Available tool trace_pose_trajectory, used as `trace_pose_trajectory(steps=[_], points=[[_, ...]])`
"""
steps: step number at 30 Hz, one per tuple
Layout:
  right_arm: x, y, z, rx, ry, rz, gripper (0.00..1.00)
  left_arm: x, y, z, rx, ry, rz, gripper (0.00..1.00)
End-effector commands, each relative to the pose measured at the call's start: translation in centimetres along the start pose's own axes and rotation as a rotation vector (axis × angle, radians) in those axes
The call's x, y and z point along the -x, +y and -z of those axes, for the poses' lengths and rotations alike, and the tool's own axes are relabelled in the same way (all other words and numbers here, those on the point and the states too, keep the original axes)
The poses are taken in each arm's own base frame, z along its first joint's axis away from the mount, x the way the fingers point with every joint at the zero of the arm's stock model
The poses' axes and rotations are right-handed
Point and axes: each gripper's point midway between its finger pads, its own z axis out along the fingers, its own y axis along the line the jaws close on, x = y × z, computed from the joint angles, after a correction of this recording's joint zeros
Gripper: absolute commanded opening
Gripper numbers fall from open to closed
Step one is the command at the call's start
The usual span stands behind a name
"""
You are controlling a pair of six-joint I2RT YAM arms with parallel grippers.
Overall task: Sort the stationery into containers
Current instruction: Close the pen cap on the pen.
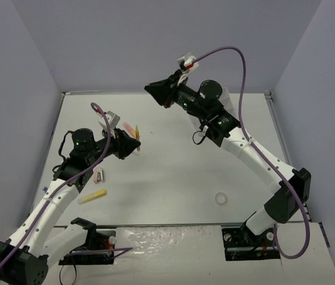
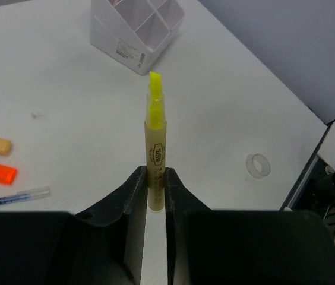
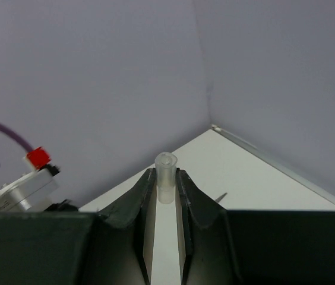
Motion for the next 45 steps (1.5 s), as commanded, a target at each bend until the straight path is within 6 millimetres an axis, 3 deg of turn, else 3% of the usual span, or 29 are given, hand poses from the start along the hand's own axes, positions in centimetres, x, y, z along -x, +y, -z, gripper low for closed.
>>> trace_pose_trajectory(steps=[1,6,14,24,35,45], points=[[2.2,7.0,0.1,0.213,-0.102,0.131,0.00,7.6,-4.2,1.0,-0.152,-0.222,-0.036,0.00],[-0.8,8.8,-0.1,0.263,-0.052,0.100,0.00,7.5,-5.0,1.9,-0.166,-0.230,0.018,0.00],[-2.1,9.4,0.0,0.280,-0.025,0.068,0.00,7.3,-4.7,2.0,-0.146,-0.228,0.024,0.00],[-3.0,10.1,0.3,0.298,0.061,0.038,0.00,6.7,-2.5,2.0,-0.031,-0.205,0.000,0.00],[-3.9,11.1,0.2,0.310,0.084,0.011,0.00,6.4,-2.4,2.4,-0.015,-0.193,-0.014,0.00],[-4.6,10.4,0.0,0.279,0.099,0.024,0.00,6.6,-2.8,2.6,-0.034,-0.201,-0.036,0.00]])
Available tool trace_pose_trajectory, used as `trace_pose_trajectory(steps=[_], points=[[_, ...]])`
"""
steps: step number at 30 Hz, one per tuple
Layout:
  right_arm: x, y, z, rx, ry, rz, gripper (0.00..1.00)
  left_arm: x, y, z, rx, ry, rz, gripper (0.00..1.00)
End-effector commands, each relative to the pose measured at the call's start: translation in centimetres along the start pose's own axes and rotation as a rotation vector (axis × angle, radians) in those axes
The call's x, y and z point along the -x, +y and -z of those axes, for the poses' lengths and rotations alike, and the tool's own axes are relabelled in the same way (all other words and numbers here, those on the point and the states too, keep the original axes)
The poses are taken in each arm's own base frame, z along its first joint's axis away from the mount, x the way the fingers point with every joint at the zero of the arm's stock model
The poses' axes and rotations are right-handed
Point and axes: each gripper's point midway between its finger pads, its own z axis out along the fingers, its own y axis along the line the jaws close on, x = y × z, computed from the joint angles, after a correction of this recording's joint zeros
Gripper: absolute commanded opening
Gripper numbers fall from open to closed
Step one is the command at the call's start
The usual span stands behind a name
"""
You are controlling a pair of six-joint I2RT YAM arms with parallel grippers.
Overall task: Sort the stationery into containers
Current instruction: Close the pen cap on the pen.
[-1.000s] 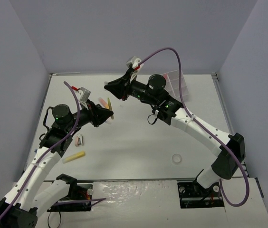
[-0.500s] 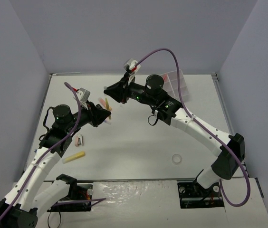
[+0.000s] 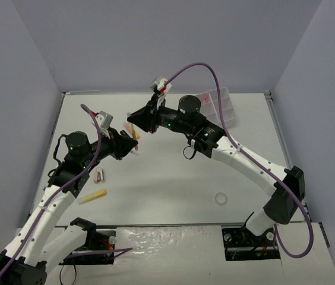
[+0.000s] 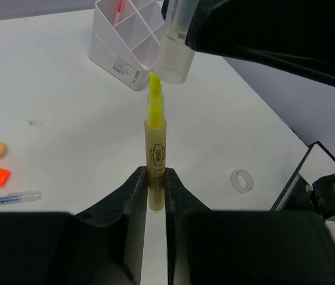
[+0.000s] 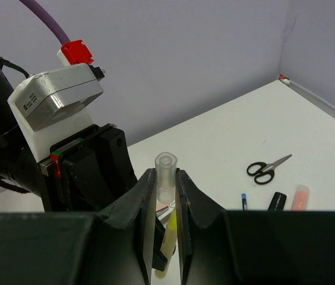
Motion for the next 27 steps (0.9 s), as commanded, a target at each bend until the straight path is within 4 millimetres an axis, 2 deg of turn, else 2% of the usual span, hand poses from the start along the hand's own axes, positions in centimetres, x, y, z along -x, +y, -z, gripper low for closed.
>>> trace_pose_trajectory(steps=[1,8,27], points=[[4.3,1.3,0.0,0.033,-0.117,0.057,0.00,4.6,-2.1,0.9,-0.052,-0.121,-0.104,0.00],[4.4,1.0,0.1,0.013,-0.102,0.074,0.00,4.5,-2.0,0.9,-0.049,-0.119,-0.117,0.00],[2.2,0.0,-0.2,-0.024,-0.049,0.057,0.00,4.7,-1.8,1.1,-0.037,-0.126,-0.147,0.00]])
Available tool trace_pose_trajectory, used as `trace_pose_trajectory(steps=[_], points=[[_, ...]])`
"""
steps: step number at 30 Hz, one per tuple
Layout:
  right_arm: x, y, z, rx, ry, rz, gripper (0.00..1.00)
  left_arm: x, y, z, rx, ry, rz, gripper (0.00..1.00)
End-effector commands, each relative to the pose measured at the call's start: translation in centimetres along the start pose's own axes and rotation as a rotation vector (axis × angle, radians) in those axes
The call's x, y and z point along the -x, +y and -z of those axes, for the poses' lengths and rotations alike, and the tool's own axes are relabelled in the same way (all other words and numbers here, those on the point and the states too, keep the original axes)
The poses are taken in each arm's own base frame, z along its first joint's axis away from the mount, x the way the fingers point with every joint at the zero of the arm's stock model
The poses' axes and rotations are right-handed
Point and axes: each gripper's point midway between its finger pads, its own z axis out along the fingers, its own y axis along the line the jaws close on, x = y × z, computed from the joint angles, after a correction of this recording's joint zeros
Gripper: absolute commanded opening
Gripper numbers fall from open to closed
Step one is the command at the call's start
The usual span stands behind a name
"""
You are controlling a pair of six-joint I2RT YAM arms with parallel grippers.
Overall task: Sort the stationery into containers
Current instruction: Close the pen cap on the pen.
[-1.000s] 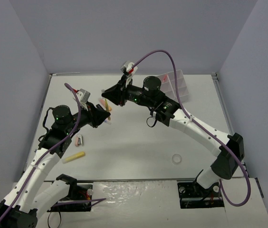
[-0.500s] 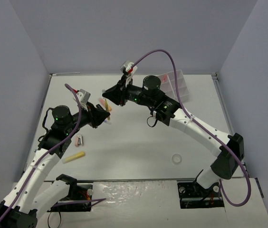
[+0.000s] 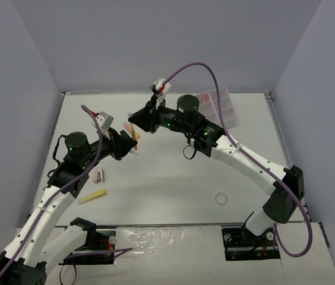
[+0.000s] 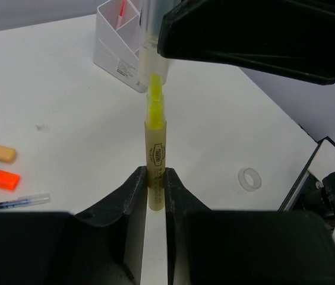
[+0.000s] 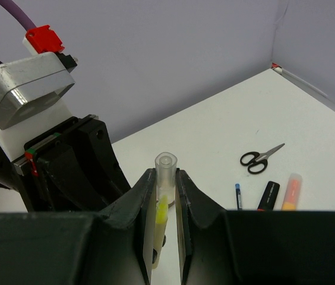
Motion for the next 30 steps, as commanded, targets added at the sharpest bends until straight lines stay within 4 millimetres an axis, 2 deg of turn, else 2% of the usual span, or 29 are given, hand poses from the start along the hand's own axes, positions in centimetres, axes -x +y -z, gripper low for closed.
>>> trace_pose_trajectory(steps=[1,5,11,19,30], points=[[2.9,0.7,0.0,0.009,-0.085,0.054,0.00,4.7,-1.6,0.9,-0.032,-0.122,-0.098,0.00],[2.2,0.7,-0.3,0.020,-0.073,0.038,0.00,4.9,-1.6,1.0,-0.030,-0.130,-0.112,0.00],[2.2,0.9,-0.3,0.033,-0.070,0.036,0.00,4.9,-1.3,1.2,-0.006,-0.132,-0.131,0.00],[0.0,1.0,-0.8,0.047,-0.024,-0.006,0.00,6.0,-1.2,1.5,0.015,-0.171,-0.143,0.00],[-2.2,0.7,-0.4,0.046,0.049,-0.017,0.00,6.1,-0.4,1.5,0.057,-0.176,-0.163,0.00]])
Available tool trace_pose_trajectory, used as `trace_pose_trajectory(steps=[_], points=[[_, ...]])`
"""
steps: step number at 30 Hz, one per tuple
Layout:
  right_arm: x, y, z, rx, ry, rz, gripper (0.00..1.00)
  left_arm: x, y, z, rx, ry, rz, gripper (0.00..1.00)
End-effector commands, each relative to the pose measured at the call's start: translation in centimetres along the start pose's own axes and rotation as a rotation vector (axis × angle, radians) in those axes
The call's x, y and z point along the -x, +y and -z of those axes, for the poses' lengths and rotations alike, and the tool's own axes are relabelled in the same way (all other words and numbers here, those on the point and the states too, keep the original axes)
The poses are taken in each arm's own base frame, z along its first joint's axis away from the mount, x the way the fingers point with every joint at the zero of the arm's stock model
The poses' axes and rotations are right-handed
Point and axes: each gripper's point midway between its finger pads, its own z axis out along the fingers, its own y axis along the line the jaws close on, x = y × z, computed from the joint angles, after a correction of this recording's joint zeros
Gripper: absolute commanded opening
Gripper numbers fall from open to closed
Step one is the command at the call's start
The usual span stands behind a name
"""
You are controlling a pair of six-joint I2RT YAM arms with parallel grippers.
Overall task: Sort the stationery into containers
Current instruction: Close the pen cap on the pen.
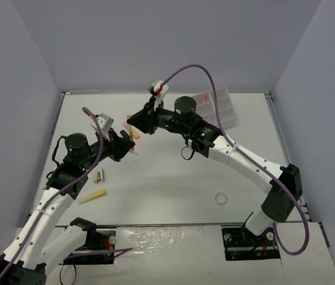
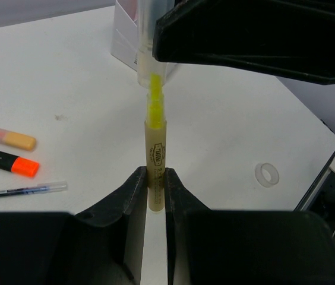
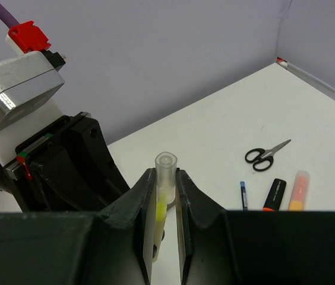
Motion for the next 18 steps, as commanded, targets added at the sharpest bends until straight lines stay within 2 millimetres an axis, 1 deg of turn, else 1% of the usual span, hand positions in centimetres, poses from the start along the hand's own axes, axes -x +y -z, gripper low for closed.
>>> trace_pose_trajectory(steps=[1,6,10,12,14,15,18], points=[[-1.3,0.8,0.2,0.042,0.051,0.006,0.00,6.6,-1.1,1.2,0.006,-0.197,-0.125,0.00],[-2.2,1.2,0.5,0.066,0.090,-0.004,0.00,6.5,-0.5,1.2,0.034,-0.198,-0.135,0.00],[-2.2,1.4,0.2,0.070,0.088,-0.008,0.00,6.5,-0.4,1.1,0.035,-0.197,-0.145,0.00],[-2.6,1.4,0.1,0.071,0.095,-0.009,0.00,6.6,-0.4,1.2,0.040,-0.200,-0.152,0.00],[-3.6,1.9,-0.1,0.076,0.113,-0.006,0.00,6.9,-0.3,1.2,0.047,-0.209,-0.163,0.00],[-4.4,1.9,-0.1,0.072,0.126,-0.009,0.00,7.2,-0.2,1.3,0.050,-0.220,-0.173,0.00],[-7.7,1.6,0.3,0.046,0.176,-0.042,0.00,8.6,-0.2,1.5,0.057,-0.265,-0.195,0.00]])
